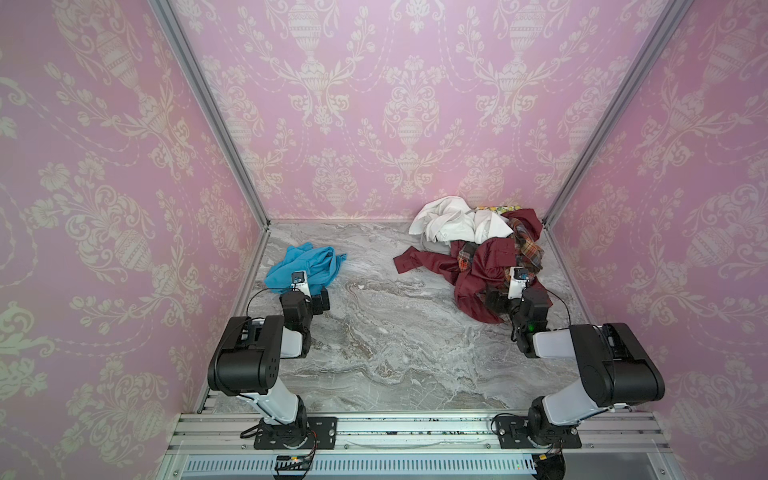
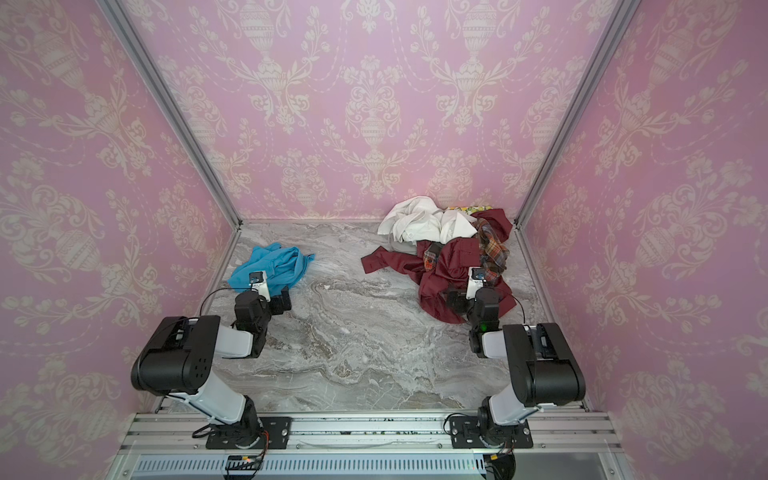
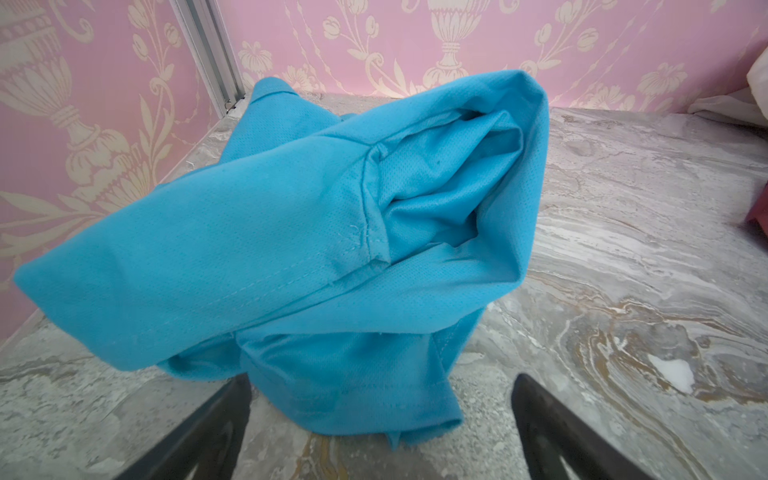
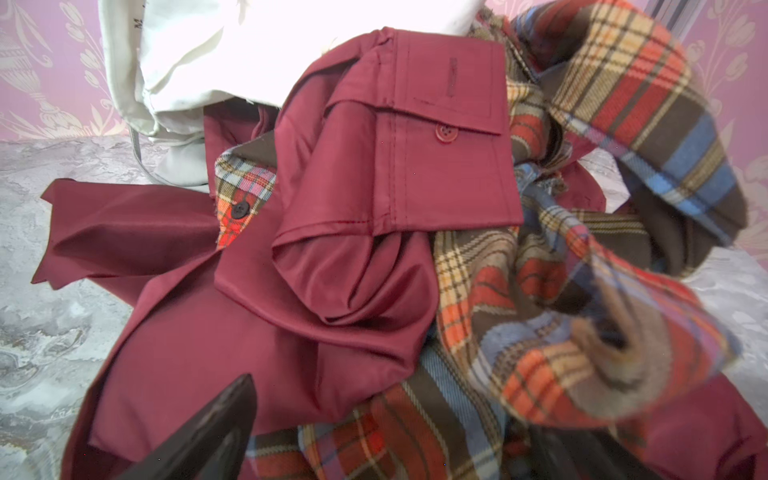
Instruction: Pick out a specific cloth from the pile
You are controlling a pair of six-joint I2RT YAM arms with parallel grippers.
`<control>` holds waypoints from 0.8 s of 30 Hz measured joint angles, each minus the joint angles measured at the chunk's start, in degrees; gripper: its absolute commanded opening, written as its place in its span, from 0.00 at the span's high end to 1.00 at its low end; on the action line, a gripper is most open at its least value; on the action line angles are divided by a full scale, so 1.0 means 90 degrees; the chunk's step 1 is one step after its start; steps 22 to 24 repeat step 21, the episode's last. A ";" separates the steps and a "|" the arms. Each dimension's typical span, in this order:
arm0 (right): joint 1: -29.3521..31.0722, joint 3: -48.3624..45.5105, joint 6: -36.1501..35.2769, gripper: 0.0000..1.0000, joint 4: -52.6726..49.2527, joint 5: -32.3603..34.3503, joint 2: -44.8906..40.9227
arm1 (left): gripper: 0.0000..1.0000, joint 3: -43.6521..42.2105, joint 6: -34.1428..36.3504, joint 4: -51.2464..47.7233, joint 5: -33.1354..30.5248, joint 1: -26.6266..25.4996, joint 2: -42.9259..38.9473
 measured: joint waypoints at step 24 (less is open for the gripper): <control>0.0000 0.0005 -0.0119 0.00 -0.0049 -0.0284 0.0000 | 0.01 0.0002 0.0017 0.0053 -0.0124 -0.0005 0.0000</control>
